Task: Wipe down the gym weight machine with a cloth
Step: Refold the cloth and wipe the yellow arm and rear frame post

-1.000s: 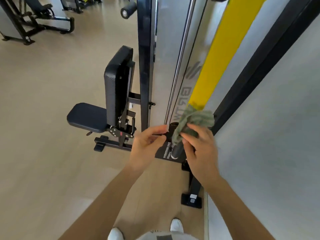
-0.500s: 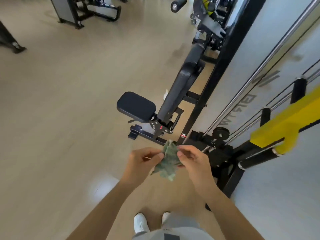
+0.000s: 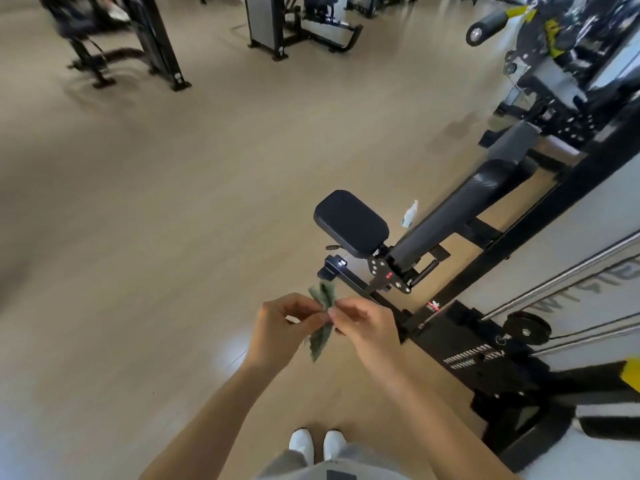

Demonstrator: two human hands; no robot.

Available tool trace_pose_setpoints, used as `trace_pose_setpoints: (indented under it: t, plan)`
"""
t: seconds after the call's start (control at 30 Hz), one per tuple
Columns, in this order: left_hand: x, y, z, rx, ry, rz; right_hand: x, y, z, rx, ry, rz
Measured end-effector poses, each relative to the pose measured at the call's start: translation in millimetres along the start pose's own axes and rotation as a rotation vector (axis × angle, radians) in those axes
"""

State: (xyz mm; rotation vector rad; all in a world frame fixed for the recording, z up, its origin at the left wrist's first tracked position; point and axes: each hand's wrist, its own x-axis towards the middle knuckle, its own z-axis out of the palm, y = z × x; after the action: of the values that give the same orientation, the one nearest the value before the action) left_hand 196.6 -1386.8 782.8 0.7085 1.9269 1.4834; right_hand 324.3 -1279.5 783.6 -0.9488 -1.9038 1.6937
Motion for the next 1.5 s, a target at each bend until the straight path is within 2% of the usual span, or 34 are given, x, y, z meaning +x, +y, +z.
trace_pose_setpoints:
  t: [0.23, 0.43, 0.57, 0.67, 0.93, 1.1, 1.3, 1.37, 1.5]
  plan:
    - [23, -27, -48, -0.077, 0.275, -0.131, 56, 13, 31, -0.108, -0.103, 0.077]
    - [91, -62, -125, -0.059, 0.327, -0.15, 130, 21, 93, -0.379, -0.207, 0.056]
    - [153, -84, -188, -0.014, 0.259, -0.128, 188, 27, 152, -0.533, -0.226, 0.044]
    - [202, -95, -240, 0.024, 0.213, -0.123, 235, 25, 197, -0.541, -0.215, 0.115]
    - [347, -111, -336, 0.117, 0.083, -0.167, 353, -2, 279, -0.07, 0.003, 0.404]
    - [467, -120, -348, 0.17, -0.027, -0.199, 447, 7, 303, -0.024, 0.13, 0.442]
    - [637, -130, -340, 0.182, -0.125, -0.203, 586, 36, 304, -0.155, 0.161, 0.401]
    - [692, -130, -336, 0.191, -0.219, -0.258, 632, 40, 301, -0.16, 0.209, 0.429]
    - [798, -112, -313, 0.271, -0.518, -0.384, 713, 34, 282, -0.142, 0.28, 0.467]
